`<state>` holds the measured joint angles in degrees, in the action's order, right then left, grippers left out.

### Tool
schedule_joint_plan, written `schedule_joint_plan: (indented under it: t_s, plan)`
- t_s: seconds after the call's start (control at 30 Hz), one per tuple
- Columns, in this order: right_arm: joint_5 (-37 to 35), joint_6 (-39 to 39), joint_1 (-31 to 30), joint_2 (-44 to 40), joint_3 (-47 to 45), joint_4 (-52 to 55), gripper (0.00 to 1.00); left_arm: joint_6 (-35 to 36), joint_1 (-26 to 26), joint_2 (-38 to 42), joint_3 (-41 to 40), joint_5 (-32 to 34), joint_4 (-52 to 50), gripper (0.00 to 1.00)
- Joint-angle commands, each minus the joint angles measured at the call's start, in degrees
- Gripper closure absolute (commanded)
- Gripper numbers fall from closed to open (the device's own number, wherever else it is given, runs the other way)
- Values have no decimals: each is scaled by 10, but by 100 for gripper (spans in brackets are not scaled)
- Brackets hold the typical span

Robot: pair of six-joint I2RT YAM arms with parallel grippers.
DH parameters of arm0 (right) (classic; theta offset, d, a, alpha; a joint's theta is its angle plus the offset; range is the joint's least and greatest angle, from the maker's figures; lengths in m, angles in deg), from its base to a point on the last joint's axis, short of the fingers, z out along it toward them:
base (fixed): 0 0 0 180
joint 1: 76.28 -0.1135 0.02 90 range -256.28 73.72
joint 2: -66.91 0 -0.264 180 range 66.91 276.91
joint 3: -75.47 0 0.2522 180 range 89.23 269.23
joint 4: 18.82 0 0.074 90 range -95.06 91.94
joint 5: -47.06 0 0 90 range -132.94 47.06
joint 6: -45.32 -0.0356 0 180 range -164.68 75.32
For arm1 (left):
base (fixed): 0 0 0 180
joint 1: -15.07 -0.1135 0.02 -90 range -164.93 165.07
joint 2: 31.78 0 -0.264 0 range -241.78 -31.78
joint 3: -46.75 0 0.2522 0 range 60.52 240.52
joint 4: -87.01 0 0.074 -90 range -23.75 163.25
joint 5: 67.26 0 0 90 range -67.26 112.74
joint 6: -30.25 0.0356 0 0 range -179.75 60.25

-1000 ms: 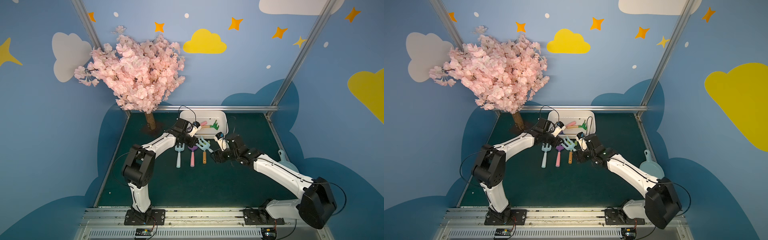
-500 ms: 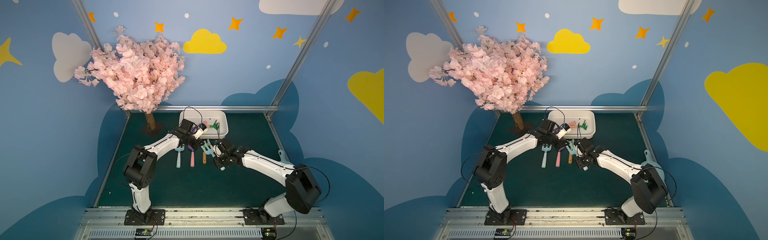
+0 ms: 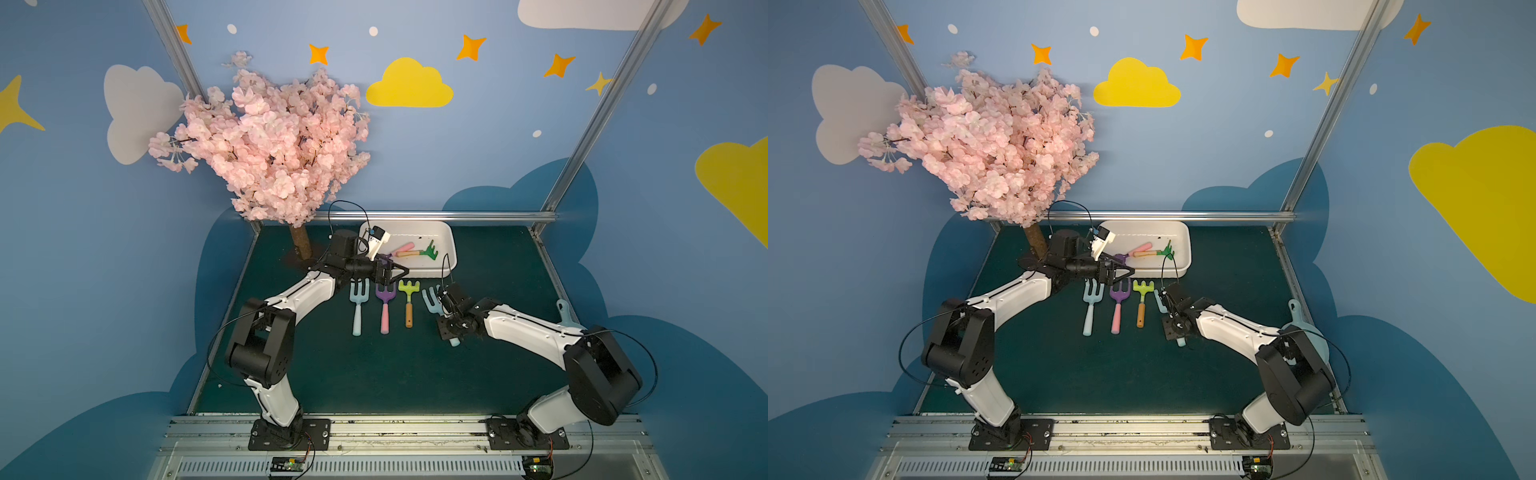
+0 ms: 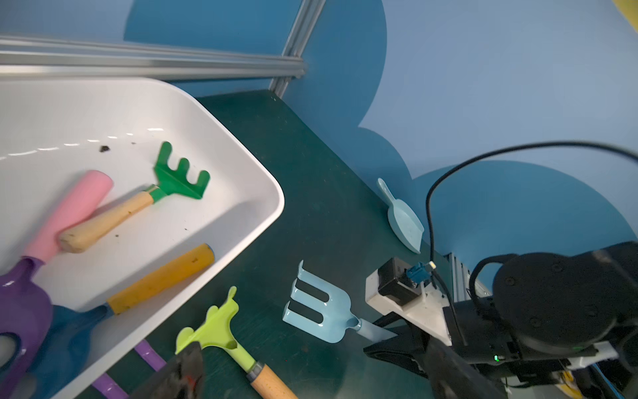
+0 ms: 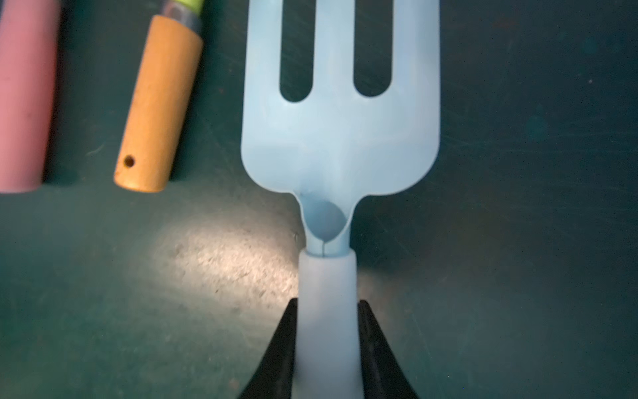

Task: Take the hand rake out of the storage box
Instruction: Place the rake at the center of the board.

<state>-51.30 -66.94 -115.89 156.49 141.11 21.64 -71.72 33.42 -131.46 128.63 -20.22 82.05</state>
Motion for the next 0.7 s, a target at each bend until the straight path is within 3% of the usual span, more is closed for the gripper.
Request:
schedule_joint_plan:
  t_s: [0.0,0.1,0.27,0.67]
  plan:
    - [-10,-39,8,43,26,-22,100,-34,-8,15,-8,47,17,0]
    - [-2,-52,15,72,38,-33,100,-24,-14,14,-3,94,-14,0]
    - [-19,-85,21,98,58,-19,100,-34,-28,7,-5,75,-8,0]
    - [16,-107,24,140,80,-36,100,-25,-31,-17,16,114,-36,0]
